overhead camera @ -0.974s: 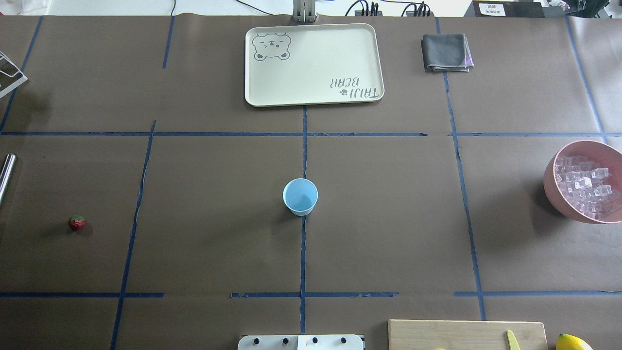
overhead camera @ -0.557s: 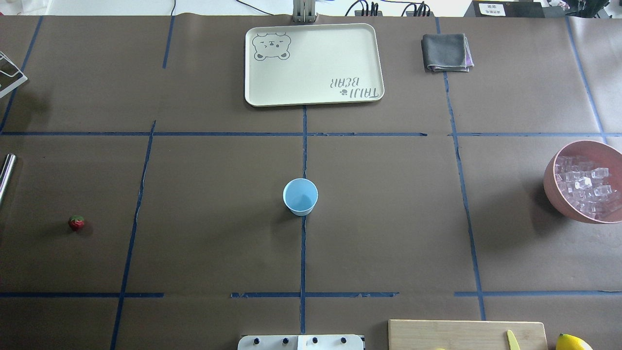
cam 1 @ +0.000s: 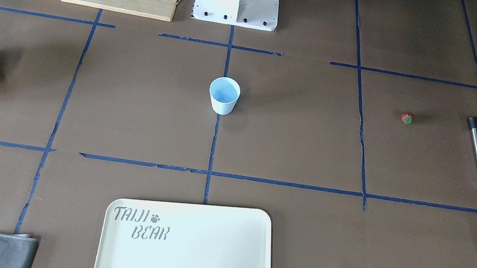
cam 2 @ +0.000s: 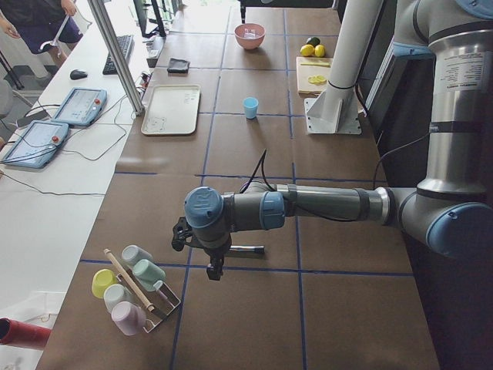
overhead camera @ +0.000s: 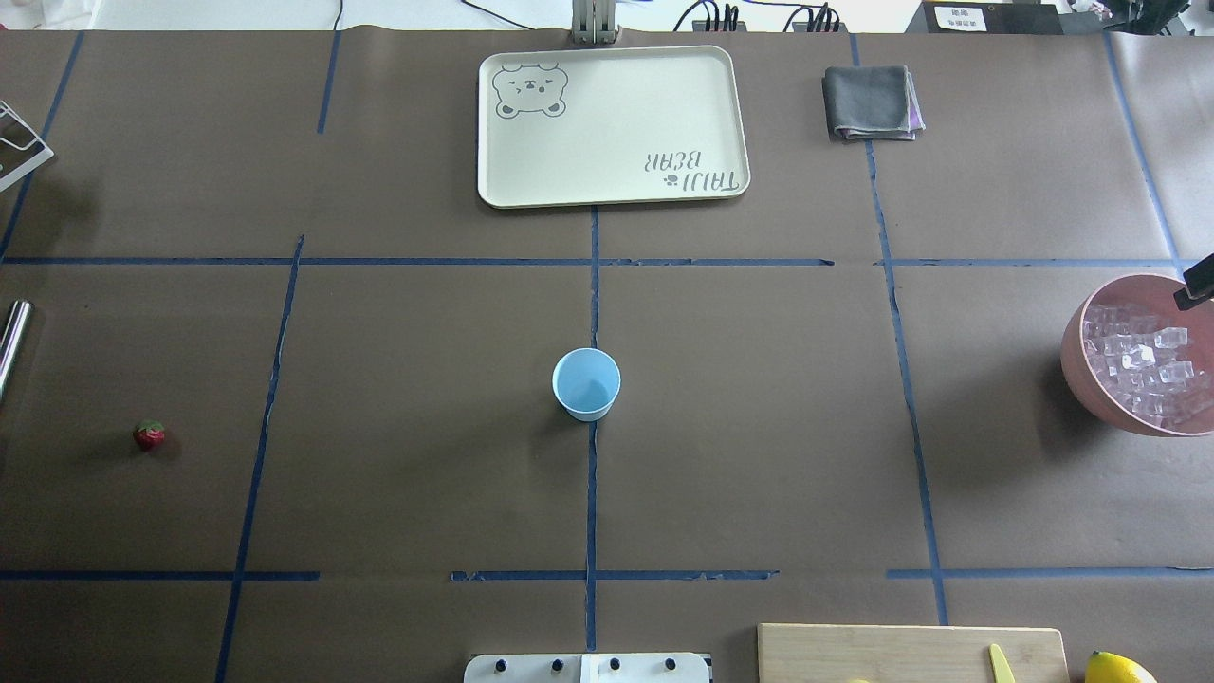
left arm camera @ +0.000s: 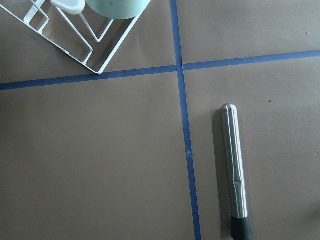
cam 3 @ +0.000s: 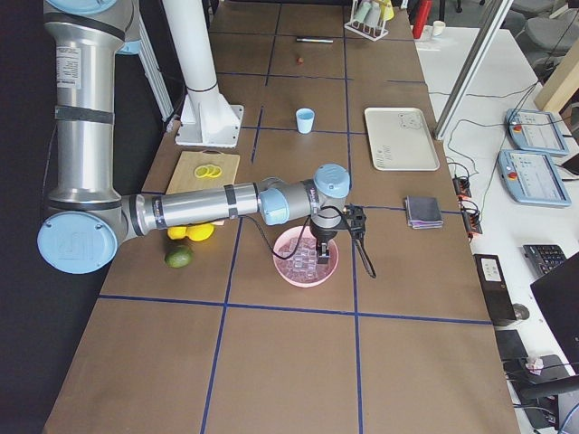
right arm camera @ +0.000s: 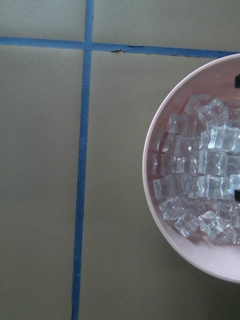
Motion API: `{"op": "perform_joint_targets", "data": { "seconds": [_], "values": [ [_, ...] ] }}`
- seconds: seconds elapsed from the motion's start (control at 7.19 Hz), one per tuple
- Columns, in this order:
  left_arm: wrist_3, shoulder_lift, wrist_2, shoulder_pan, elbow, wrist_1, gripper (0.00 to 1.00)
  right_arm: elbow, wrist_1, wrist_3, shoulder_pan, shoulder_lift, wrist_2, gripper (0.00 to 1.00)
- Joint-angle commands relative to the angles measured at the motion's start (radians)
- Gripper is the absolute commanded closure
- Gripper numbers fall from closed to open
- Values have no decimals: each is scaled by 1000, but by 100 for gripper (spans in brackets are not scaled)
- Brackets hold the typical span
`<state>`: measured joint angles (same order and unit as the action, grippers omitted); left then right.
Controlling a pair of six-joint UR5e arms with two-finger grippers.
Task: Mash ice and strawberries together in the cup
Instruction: 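Lower the right gripper into the pink bowl and grasp an ice cube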
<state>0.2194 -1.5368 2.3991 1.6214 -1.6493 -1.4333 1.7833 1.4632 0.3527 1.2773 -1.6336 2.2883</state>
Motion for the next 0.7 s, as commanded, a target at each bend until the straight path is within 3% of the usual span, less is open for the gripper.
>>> {"op": "perform_joint_targets", "data": {
  "seconds": [0.0,0.28,0.56],
  "values": [
    [-2,1,0,0,0,-21,0,-50,-1,5,-10,30,-1,42],
    [-2,0,0,5,-1,-22,0,-84,-1,5,-42,37,-4,47],
    [-2,0,0,14,-7,-27,0,-84,-1,5,-55,35,-26,45]
  ]
}}
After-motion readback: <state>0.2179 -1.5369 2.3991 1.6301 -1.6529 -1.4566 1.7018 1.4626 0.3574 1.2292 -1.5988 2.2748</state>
